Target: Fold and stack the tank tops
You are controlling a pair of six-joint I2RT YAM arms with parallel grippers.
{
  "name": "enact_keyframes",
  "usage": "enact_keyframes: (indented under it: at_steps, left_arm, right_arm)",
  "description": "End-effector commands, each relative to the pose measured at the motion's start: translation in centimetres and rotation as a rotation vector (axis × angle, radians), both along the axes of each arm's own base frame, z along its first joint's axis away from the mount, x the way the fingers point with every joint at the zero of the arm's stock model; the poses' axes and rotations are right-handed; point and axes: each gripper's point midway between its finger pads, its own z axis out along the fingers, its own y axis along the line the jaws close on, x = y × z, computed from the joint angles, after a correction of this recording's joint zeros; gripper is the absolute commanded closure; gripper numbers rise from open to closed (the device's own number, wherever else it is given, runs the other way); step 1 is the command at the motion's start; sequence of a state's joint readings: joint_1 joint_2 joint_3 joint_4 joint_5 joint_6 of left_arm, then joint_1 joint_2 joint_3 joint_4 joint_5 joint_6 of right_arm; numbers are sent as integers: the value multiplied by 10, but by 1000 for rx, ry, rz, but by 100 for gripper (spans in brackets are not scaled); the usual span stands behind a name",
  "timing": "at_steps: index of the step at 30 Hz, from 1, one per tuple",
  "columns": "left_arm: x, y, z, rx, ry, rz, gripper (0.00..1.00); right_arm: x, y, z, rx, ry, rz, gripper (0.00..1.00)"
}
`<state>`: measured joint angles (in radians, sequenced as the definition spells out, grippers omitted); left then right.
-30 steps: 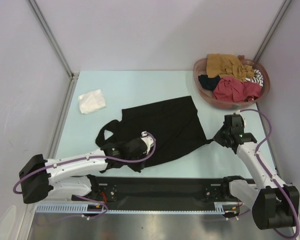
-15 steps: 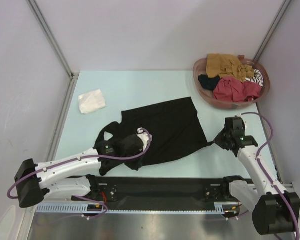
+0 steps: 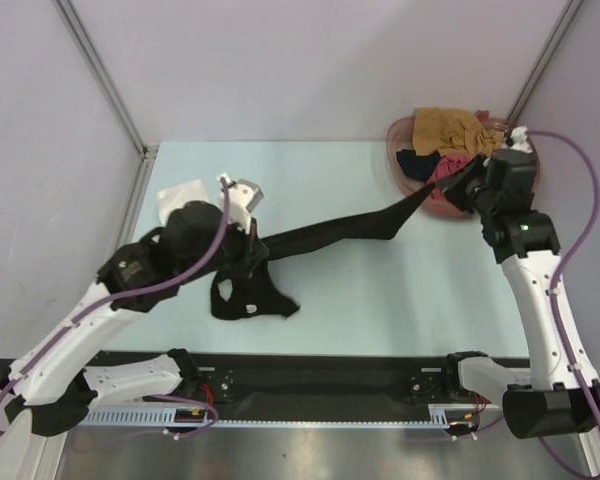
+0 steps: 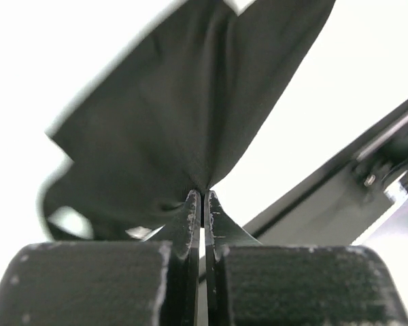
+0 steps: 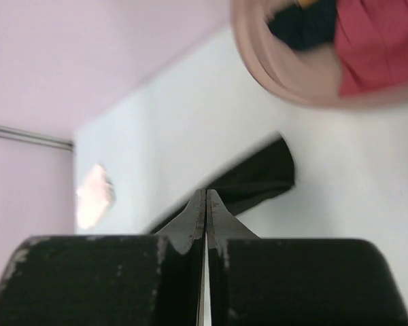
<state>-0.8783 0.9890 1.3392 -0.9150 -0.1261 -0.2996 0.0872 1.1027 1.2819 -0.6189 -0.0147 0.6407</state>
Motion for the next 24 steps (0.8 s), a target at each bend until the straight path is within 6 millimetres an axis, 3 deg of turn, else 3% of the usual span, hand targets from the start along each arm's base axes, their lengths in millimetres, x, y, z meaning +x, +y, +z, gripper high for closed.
enact_keyframes:
  at_steps: [1, 3, 4, 8, 12, 14, 20, 24]
  left_arm:
    - [-1, 25, 65, 11, -153, -3, 100]
    - [-7, 35, 84, 6, -189, -9, 100]
    - [-12, 40, 104, -35, -227, -11, 100]
    - [-32, 54, 141, -137, -294, -39, 100]
    - [-49, 59, 161, -222, -331, -77, 100]
    - [-49, 60, 158, -229, -324, -69, 100]
    - [-31, 47, 133, -203, -290, -28, 100]
    - [-12, 46, 120, -158, -287, 36, 100]
  right_arm:
    - [-24, -1, 100, -22, -252, 33, 100]
    - [-41, -3, 141, -42, -359, 43, 100]
    - [-55, -5, 155, -45, -394, 42, 100]
    - [-101, -11, 202, -64, -553, 31, 100]
    - [-146, -18, 243, -69, -716, 10, 100]
    - [-160, -20, 259, -68, -766, 2, 100]
    - [-144, -16, 252, -53, -714, 14, 100]
    - [-116, -7, 233, -33, -649, 51, 100]
